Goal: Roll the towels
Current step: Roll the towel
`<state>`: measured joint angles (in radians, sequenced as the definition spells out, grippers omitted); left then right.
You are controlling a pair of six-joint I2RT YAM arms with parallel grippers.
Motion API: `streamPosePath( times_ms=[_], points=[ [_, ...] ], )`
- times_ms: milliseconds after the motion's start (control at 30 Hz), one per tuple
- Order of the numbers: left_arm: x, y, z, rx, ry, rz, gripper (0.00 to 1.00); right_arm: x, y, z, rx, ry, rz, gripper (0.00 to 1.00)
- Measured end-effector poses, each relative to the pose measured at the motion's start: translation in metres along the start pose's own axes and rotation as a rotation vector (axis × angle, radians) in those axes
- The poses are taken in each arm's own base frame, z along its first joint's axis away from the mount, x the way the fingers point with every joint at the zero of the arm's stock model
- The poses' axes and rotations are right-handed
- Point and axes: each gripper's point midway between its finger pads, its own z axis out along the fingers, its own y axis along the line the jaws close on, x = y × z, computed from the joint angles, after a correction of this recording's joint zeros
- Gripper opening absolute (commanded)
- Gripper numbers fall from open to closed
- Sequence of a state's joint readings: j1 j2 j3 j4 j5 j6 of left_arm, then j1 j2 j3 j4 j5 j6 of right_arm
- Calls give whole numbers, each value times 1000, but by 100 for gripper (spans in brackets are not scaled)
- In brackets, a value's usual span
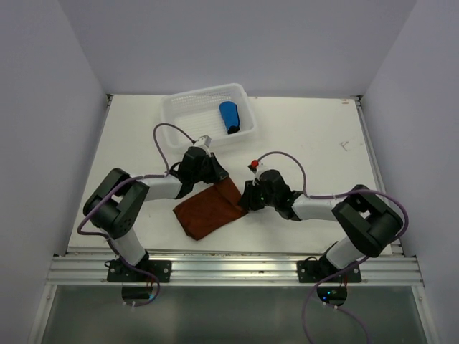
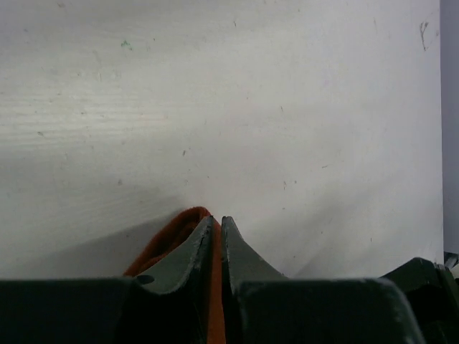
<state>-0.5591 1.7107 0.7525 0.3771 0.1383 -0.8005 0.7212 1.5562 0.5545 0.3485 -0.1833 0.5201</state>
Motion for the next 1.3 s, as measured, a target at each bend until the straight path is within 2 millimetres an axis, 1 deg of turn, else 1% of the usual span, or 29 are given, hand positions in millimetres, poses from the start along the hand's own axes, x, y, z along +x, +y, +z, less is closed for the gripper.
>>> streamPosePath(
  times_ms=[33,133,233,333,433,533,633,733,900,967,1133,1200,1300],
  points=[
    [-5,0,0,-4,-9,-4,13,0,0,0,7,-3,-5,0],
    [-17,0,1,-10,-32,-8,14,0,0,-1,33,-14,-18,0],
    [-23,-3,-2,-11,-42,-6,14,1,1,-5,63,-20,-38,0],
    [-26,-8,-9,-8,-46,-1,15,3,0,-9,104,-25,-66,0],
    [-35,-18,-20,10,-68,3,15,3,-2,-14,148,-30,-98,0],
    [-47,-32,-36,45,-104,10,15,2,-6,-18,192,-35,-116,0],
    [-51,-40,-51,74,-130,15,16,1,-11,-21,233,-44,-129,0],
    [-42,-38,-60,84,-119,8,16,0,-12,-23,270,-58,-155,0],
    [-18,-29,-58,78,-55,-3,15,-1,-4,-25,320,-78,-224,0],
    [-7,-33,-53,86,-29,3,14,-1,-3,-26,334,-85,-238,0],
    [36,-38,-34,73,84,41,12,0,-7,-29,372,-93,-258,0],
    [50,-33,-26,52,124,45,11,-2,-9,-30,388,-101,-266,0],
    [60,-22,-17,18,157,40,11,-3,-8,-31,393,-107,-272,0]
  ],
)
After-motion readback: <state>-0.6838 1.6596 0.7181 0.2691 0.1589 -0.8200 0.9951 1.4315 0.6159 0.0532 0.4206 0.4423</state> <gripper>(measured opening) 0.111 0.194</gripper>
